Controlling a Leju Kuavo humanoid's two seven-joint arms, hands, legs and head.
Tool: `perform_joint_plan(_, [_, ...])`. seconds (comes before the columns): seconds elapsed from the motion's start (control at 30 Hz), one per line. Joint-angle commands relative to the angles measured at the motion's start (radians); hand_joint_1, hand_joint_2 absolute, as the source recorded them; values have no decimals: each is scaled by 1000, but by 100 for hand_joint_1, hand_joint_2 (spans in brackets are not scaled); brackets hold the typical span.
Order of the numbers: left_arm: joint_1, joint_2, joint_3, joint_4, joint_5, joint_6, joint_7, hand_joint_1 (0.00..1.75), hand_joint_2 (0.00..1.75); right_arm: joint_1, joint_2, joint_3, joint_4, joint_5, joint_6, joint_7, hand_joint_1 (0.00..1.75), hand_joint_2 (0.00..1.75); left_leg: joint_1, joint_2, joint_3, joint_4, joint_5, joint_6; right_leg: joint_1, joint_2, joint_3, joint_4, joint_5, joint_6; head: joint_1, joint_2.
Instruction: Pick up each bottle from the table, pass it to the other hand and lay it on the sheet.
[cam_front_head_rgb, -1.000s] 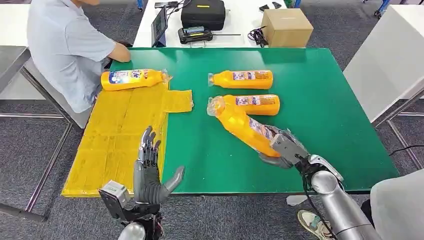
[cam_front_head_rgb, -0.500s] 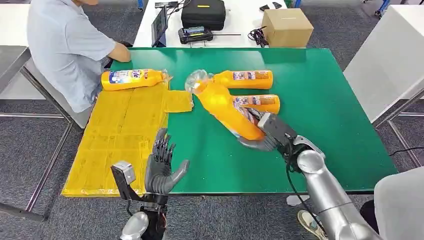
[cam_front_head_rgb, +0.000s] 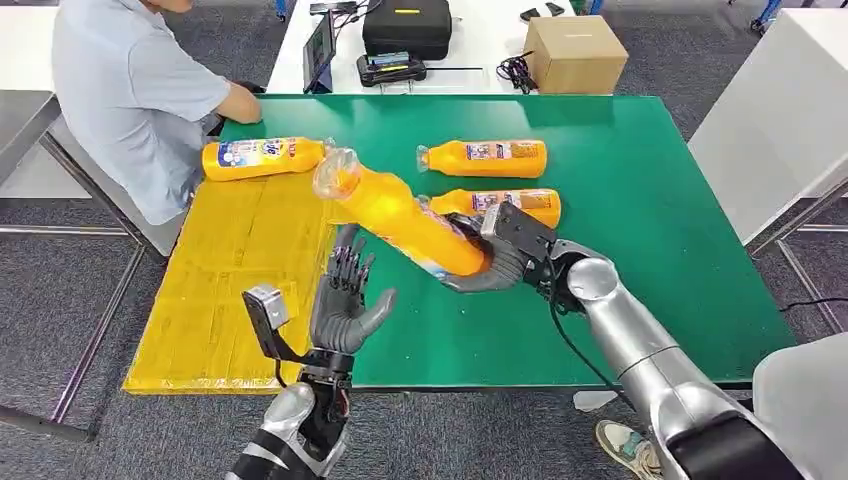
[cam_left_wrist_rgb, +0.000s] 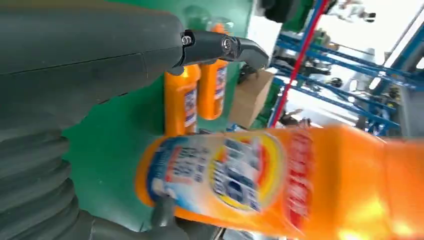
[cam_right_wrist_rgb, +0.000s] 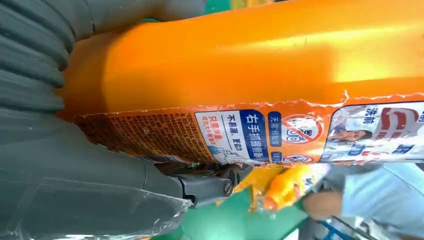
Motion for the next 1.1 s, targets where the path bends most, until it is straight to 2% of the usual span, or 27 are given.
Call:
perform_joint_plan(0.03, [-71, -6, -6, 44, -100, 69, -76, 0, 175, -129, 16, 190, 199, 6, -12, -25, 175, 175, 1, 3, 3, 1, -2, -2, 1, 2, 2, 1, -1, -3, 0, 0])
perform_joint_plan(0.3, [-71, -8, -7, 42, -100, 68, -76, 0, 175, -127, 19, 191, 200, 7, -15, -25, 175, 175, 0, 1, 2, 0, -1, -1, 0, 1, 1, 1, -1, -2, 0, 0])
perform_joint_plan(0.5, [-103, -16, -34, 128, -116, 86, 13, 0, 175, -128, 29, 225, 204, 23, -50, -34, 175, 175, 0, 1, 2, 0, -1, -1, 0, 0, 1, 1, -1, -2, 0, 0])
perform_joint_plan(0.6, [-107, -16, -38, 140, -114, 85, 12, 0, 175, -126, 32, 226, 202, 24, -55, -34, 175, 175, 0, 1, 2, 0, -1, -1, 0, 1, 1, 0, 0, -2, 0, 0])
perform_joint_plan(1.1, [-173, -16, -19, 252, 41, 4, 87, 0, 175, -140, 54, 275, 175, 62, -71, -53, 175, 175, 0, 1, 1, 1, -1, -2, 0, 1, 1, 1, -1, -2, 0, 0])
